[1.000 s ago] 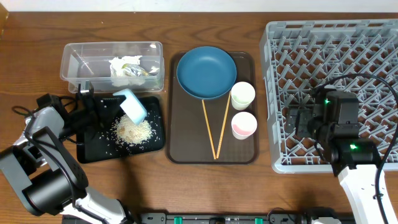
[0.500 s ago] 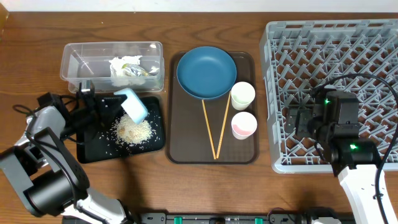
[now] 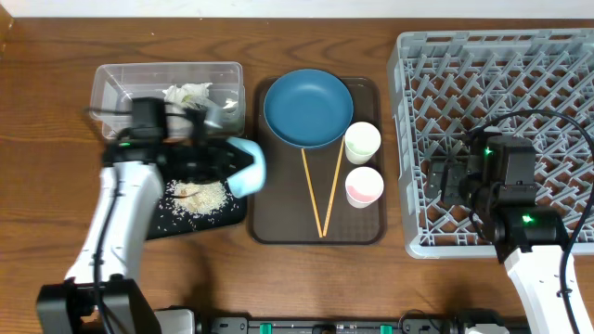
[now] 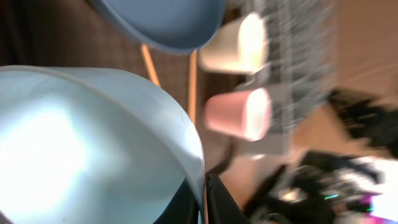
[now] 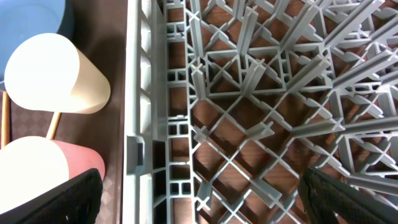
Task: Sort waste into correct bins and load items into the dishwasher rack
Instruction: 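Set the emptied bowl back on the brown tray, then grasp the pink paper cup with the left gripper and lift it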
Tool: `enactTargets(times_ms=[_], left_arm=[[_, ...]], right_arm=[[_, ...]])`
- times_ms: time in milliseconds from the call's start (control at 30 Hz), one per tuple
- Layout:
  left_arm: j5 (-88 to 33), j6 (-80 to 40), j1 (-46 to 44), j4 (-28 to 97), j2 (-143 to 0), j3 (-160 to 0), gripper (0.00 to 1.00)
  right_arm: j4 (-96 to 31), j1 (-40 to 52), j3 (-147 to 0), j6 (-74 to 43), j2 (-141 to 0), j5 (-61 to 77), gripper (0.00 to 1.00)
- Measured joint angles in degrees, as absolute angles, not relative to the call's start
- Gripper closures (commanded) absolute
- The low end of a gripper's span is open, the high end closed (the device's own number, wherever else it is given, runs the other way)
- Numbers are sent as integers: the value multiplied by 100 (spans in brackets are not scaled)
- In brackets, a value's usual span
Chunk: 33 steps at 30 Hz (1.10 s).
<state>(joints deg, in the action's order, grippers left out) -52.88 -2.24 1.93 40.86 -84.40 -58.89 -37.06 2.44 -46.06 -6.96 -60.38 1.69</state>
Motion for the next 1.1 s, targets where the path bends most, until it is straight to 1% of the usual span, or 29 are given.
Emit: enactTargets(times_ms=[133, 300, 433, 567, 633, 700, 800, 900, 1100], left_arm=[[-4261, -373, -810, 3898, -8495, -5889, 90], [-3476, -467, -1865, 3538, -8770, -5889, 90], [-2917, -628, -2373, 3476, -9039, -5889, 90], [-2630, -753, -2556, 3444, -9139, -5889, 90], [-2543, -764, -2567, 3441, -9139, -5889, 83], [-2488, -764, -2567, 3446, -9139, -5892, 69], [-2438, -821, -2567, 3454, -9133, -5968, 57], [-2394, -871, -2569, 3301, -9096, -6163, 54], [-2377, -880, -2587, 2453, -8993, -6372, 53]], right_arm=[[-3706, 244, -4606, -696, -6038, 169, 1], [-3706, 244, -4606, -696, -6038, 169, 1], [-3706, 244, -4606, -696, -6038, 169, 1], [-3706, 244, -4606, -696, -6038, 169, 1], [-3706, 244, -4606, -694, -6038, 169, 1], [-3706, 244, -4606, -696, -6038, 169, 1], [-3706, 244, -4606, -696, -6038, 169, 1], [-3706, 244, -4606, -696, -6038, 169, 1], [-3706, 244, -4606, -694, -6038, 169, 1]])
